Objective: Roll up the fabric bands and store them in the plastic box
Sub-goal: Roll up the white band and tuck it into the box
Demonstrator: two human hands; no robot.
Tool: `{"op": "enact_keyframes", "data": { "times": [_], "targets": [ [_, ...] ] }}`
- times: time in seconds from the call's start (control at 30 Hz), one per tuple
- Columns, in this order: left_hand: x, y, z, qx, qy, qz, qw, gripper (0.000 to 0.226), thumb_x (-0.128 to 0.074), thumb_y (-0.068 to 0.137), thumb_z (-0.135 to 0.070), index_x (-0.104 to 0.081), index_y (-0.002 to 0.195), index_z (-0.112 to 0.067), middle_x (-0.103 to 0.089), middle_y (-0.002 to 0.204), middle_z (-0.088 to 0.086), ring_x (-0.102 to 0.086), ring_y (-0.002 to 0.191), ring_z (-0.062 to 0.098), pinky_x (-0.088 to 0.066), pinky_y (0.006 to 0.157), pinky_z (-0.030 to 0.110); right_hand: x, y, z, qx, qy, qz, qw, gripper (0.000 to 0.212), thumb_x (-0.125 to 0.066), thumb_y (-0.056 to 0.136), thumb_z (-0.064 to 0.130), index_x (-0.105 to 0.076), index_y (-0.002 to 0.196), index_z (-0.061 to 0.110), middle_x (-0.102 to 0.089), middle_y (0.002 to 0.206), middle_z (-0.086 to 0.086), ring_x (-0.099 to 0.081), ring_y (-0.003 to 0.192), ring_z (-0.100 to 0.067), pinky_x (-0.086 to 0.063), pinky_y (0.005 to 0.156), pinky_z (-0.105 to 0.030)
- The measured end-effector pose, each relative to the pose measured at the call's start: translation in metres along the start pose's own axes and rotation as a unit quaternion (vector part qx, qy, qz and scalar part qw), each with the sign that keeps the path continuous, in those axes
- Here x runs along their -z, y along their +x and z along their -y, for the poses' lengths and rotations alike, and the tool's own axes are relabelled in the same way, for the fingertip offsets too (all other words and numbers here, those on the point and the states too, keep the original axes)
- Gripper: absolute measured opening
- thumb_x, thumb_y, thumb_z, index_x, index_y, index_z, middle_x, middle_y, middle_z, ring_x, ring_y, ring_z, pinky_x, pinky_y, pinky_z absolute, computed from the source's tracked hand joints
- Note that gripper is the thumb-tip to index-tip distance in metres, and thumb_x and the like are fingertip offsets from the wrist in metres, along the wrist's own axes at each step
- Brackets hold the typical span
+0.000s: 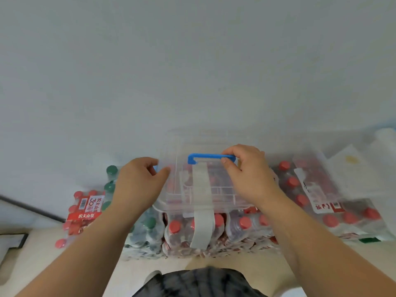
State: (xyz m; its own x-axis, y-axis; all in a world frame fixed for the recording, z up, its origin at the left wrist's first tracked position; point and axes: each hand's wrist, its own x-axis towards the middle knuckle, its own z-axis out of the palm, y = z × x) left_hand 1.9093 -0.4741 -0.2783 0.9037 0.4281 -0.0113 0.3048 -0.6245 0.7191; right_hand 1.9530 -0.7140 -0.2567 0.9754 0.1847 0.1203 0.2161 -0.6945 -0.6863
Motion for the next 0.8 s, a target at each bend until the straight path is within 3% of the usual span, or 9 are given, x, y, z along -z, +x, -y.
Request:
{"op": "enact_keyframes", "data": {
  "times": [0.07,0.13,0.2,0.33,0.4,0.47,0.57,0.7,0.8],
  "targets": [
    [-0.004,-0.002,0.001,0.002,0.023,-0.006,1.000,0.024,-0.072,0.084,-0.034,-0.074,0.090,-0.011,-0.065,0.067,0.004,-0.065,0.072,0.017,-0.042,0.063,0.018,-0.005,0.003,-0.007,0.007,-0.003,0.006,1.000,0.008,-0.062,0.100,0.025,-0.067,0.097,0.031,-0.065,0.093,0.007,-0.056,0.096,-0.018,-0.046,0.097,-0.048],
    [-0.008,-0.004,0.002,0.001,0.049,-0.019,0.999,0.028,-0.073,0.084,-0.035,-0.077,0.099,-0.011,-0.065,0.075,0.004,-0.061,0.072,0.011,-0.040,0.062,0.023,-0.009,0.005,-0.011,0.009,-0.007,0.014,1.000,0.009,-0.060,0.100,0.026,-0.070,0.100,0.027,-0.066,0.094,0.006,-0.056,0.098,-0.019,-0.044,0.100,-0.050],
    [-0.012,-0.006,0.003,0.001,0.062,-0.035,0.997,0.036,-0.074,0.085,-0.036,-0.076,0.113,-0.013,-0.066,0.091,0.000,-0.056,0.073,0.006,-0.039,0.069,0.026,-0.013,0.006,-0.015,0.011,-0.001,0.022,1.000,0.010,-0.060,0.101,0.027,-0.070,0.101,0.026,-0.066,0.093,0.007,-0.056,0.097,-0.018,-0.046,0.098,-0.050],
    [-0.017,-0.011,0.007,-0.007,0.073,-0.059,0.996,0.039,-0.075,0.086,-0.035,-0.074,0.118,-0.013,-0.066,0.121,0.005,-0.061,0.097,0.016,-0.039,0.085,0.027,-0.017,0.002,-0.025,0.027,0.026,0.030,0.999,0.010,-0.060,0.101,0.026,-0.070,0.100,0.026,-0.062,0.088,0.013,-0.055,0.090,-0.013,-0.051,0.086,-0.042],
    [-0.016,-0.014,0.008,-0.007,0.079,-0.067,0.995,0.037,-0.074,0.086,-0.035,-0.074,0.117,-0.013,-0.068,0.118,0.003,-0.066,0.092,0.019,-0.044,0.085,0.029,-0.018,0.003,-0.028,0.039,0.025,0.032,0.998,0.010,-0.060,0.101,0.026,-0.070,0.099,0.027,-0.061,0.086,0.016,-0.054,0.088,-0.011,-0.051,0.083,-0.039],
    [-0.015,-0.016,0.009,-0.005,0.078,-0.076,0.994,0.033,-0.073,0.086,-0.033,-0.076,0.112,-0.014,-0.073,0.103,-0.002,-0.068,0.081,0.017,-0.048,0.079,0.028,-0.021,0.004,-0.028,0.046,0.020,0.038,0.998,0.010,-0.060,0.101,0.027,-0.070,0.099,0.027,-0.062,0.087,0.016,-0.055,0.088,-0.010,-0.050,0.082,-0.035],
    [-0.012,-0.016,0.013,-0.004,0.061,-0.075,0.995,0.021,-0.073,0.086,-0.031,-0.078,0.103,-0.019,-0.062,0.076,-0.026,-0.063,0.067,0.001,-0.042,0.061,0.018,-0.025,0.006,-0.026,0.051,0.001,0.051,0.997,0.010,-0.059,0.101,0.030,-0.069,0.099,0.029,-0.064,0.089,0.014,-0.055,0.091,-0.010,-0.046,0.083,-0.031],
    [-0.011,-0.013,0.024,0.022,0.033,-0.052,0.998,0.030,-0.074,0.087,-0.037,-0.075,0.114,-0.023,-0.064,0.082,-0.022,-0.062,0.073,-0.003,-0.040,0.063,0.015,-0.029,0.006,-0.028,0.056,-0.028,0.057,0.996,0.011,-0.059,0.101,0.033,-0.069,0.103,0.030,-0.065,0.094,0.014,-0.053,0.095,-0.009,-0.042,0.087,-0.028],
    [-0.015,-0.016,0.032,0.035,0.009,-0.052,0.998,0.036,-0.074,0.087,-0.041,-0.072,0.118,-0.023,-0.065,0.087,-0.016,-0.061,0.075,0.003,-0.043,0.065,0.020,-0.029,0.003,-0.036,0.043,-0.009,0.066,0.997,0.017,-0.065,0.098,0.029,-0.066,0.115,0.031,-0.061,0.112,0.017,-0.045,0.103,-0.001,-0.038,0.091,-0.018]
  ]
}}
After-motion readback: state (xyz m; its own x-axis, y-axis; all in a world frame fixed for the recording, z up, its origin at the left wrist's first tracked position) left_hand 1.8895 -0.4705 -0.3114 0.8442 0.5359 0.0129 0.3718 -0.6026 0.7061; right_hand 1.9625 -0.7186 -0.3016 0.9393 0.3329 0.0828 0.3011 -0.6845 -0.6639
